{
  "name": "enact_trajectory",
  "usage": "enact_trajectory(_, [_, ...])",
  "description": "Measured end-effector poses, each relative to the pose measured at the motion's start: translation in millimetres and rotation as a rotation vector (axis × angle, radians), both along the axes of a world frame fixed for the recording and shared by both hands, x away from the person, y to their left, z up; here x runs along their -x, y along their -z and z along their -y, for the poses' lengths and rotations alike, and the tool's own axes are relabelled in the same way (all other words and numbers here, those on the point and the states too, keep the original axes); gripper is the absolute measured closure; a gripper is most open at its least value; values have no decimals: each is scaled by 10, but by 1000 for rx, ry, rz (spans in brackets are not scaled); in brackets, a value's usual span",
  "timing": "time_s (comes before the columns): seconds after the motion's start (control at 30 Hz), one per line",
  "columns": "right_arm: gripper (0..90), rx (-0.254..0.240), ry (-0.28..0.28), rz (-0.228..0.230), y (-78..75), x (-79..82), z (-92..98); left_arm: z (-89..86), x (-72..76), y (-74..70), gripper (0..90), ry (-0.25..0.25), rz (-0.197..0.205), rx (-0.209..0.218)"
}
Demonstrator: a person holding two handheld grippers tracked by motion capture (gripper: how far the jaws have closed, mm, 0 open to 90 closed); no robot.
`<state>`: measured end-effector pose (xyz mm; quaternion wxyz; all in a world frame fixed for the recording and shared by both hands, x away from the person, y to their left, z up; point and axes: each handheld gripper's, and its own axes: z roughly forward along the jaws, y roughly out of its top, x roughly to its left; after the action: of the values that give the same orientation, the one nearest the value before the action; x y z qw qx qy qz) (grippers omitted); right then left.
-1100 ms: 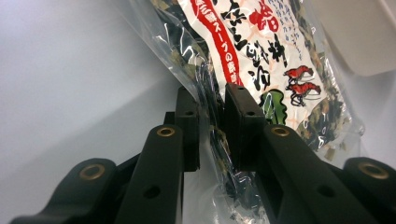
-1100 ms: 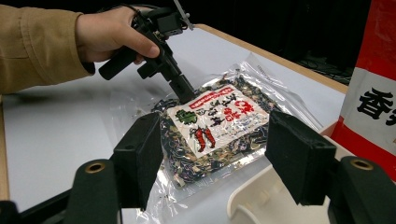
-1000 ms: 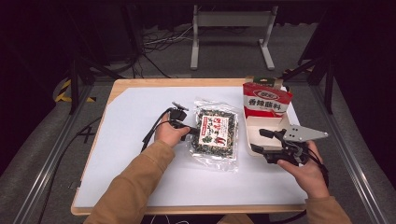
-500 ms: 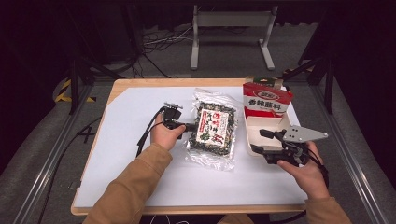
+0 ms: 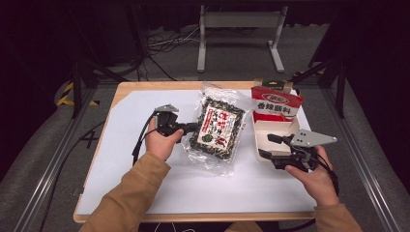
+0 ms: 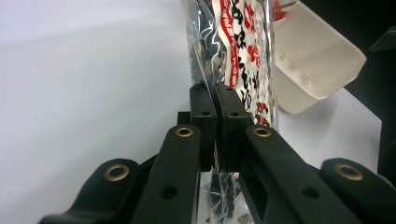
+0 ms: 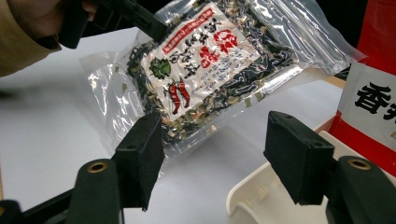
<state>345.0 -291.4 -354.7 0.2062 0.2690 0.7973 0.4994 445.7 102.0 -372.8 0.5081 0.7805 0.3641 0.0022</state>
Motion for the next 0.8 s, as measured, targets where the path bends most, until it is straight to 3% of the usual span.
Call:
enact_trajectory(0.2, [390, -7, 4, -6, 9, -22, -46, -104, 152, -87, 880, 3, 67, 30])
enact_trajectory(0.37, [394, -9, 9, -16, 14, -50, -95, -185, 247, -173, 893, 19, 93, 54])
enact_trajectory(0.53, [413, -11, 30, -70, 23, -106, -150, -229, 318, -224, 898, 25, 110, 64])
enact_trajectory(0.6, [406, -12, 33, -90, 40, -138, -186, -248, 382, -265, 899, 35, 145, 67])
enact_trajectory(0.67, [401, -14, 34, -96, 49, -154, -205, -251, 401, -282, 900, 47, 150, 68])
enact_trajectory(0.8, [386, -59, 38, -102, 65, -218, -284, -257, 473, -329, 900, 59, 176, 79])
